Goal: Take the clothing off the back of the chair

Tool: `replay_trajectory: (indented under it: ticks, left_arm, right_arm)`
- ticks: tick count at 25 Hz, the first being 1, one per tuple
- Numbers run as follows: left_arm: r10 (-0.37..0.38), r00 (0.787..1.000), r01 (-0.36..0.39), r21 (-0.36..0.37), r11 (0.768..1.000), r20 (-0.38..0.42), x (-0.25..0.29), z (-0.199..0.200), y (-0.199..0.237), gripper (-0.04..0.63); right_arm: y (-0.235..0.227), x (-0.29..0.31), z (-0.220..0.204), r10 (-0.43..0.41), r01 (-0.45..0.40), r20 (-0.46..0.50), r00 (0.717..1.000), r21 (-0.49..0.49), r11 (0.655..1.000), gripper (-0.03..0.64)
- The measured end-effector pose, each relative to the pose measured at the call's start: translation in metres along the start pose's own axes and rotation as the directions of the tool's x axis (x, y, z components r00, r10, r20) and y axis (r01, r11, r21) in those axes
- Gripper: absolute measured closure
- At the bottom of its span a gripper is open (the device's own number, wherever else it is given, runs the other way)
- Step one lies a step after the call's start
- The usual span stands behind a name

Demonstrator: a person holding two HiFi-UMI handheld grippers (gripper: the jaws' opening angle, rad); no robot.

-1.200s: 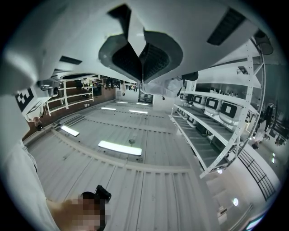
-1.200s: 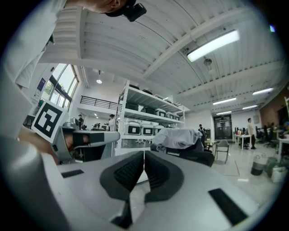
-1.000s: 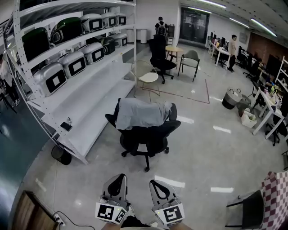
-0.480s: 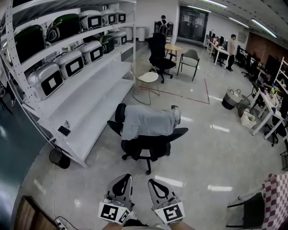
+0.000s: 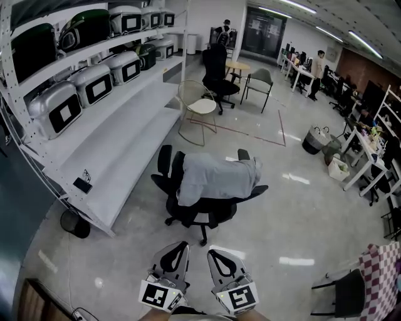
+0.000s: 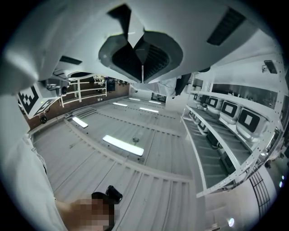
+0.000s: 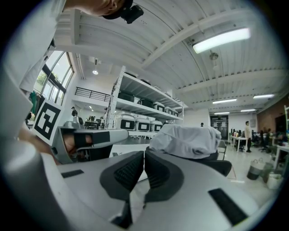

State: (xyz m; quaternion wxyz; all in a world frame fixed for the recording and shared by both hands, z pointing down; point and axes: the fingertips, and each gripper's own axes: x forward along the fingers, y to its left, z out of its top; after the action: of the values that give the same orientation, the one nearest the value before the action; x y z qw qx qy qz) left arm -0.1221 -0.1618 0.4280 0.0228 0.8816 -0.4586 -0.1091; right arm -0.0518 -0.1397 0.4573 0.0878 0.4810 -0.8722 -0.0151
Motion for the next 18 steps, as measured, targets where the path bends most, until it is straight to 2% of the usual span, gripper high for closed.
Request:
replay_trajectory:
  ticks: [9,18]
  left_arm:
    - [-0.041,0.999,0.042,-0.032,0.999,0.012,0.012,0.001,0.021,0.577]
    - [-0.040,0.999,0.040,-0.027,0.999,0.005,0.041,-0.008,0.016,0.577]
  right_arm:
    - [0.005,0.021,0.005,-0.036,0.036,0.001,0.999,0.012,0.999,0.600]
    - [-0.022,0.028,0.000,-0.030,0.029,0.011,0.999,0.031,0.999,0.600]
